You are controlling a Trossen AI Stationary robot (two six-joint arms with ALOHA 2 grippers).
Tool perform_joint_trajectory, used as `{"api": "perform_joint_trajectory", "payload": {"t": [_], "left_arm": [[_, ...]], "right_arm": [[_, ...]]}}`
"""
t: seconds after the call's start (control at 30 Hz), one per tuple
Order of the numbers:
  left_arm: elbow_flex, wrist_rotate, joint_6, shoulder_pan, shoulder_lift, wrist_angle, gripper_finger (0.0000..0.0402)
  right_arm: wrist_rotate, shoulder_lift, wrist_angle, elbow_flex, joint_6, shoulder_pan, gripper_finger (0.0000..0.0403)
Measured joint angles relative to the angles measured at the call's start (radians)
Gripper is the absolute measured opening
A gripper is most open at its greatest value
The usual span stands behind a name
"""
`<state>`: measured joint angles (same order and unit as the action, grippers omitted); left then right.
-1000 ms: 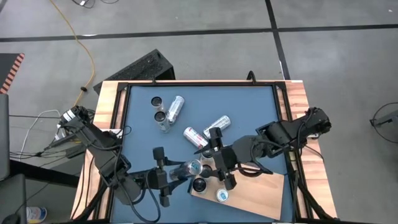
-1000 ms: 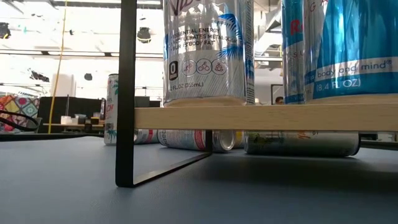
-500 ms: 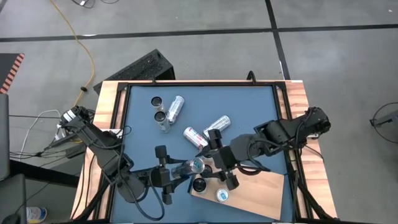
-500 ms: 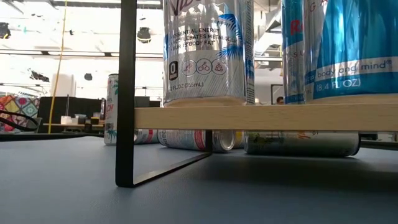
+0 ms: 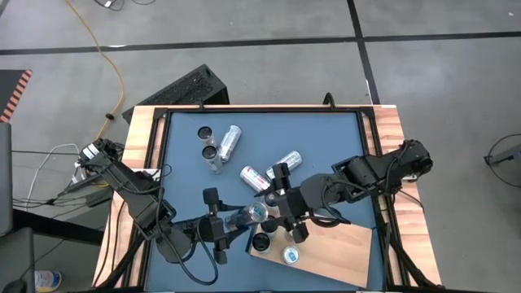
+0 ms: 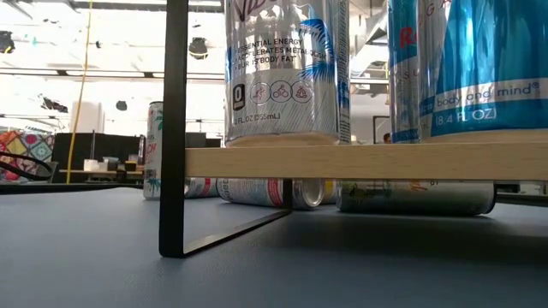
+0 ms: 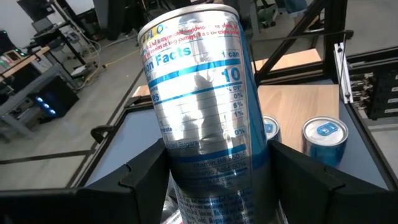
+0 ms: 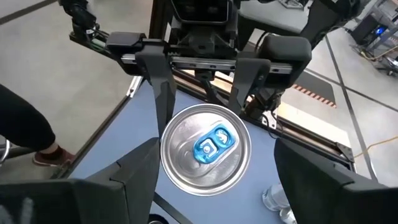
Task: Place canned beverage on shelf
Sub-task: Put the blue soda can on the shelf
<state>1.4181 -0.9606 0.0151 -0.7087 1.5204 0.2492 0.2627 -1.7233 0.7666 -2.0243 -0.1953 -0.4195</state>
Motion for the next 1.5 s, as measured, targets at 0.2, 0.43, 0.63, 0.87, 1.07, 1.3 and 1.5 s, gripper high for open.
{"api": "perform_joint_trajectory", "payload": {"t": [0.2,0.43,0.63,0.87,1.07,1.3,1.5], "left_arm": [[0.0,0.008,0.0,0.009,0.0,0.002,0.0227],[0.0,0.015,0.018,0.017,0.001,0.01,0.0227],[0.0,0.018,0.01,0.017,0.001,0.03,0.0227],[0.0,0.016,-0.051,0.017,0.002,0.107,0.0227],[0.0,0.024,-0.062,0.017,0.002,0.128,0.0227],[0.0,0.055,-0.116,0.018,0.002,0.179,0.0227],[0.0,0.084,-0.108,0.022,0.002,0.155,0.0227]], "right_arm": [[-0.003,0.0,0.003,0.0,0.02,0.001,0.0297],[-0.036,-0.06,0.022,0.001,0.049,0.012,0.0297],[-0.042,-0.09,0.015,0.0,0.032,0.025,0.0297],[-0.028,-0.078,0.018,0.0,0.037,0.021,0.0297],[-0.028,-0.077,0.027,0.0,0.041,0.013,0.0297],[-0.026,-0.077,0.05,-0.001,0.08,0.008,0.027],[-0.027,-0.077,0.052,-0.001,0.086,0.008,0.0235]]}}
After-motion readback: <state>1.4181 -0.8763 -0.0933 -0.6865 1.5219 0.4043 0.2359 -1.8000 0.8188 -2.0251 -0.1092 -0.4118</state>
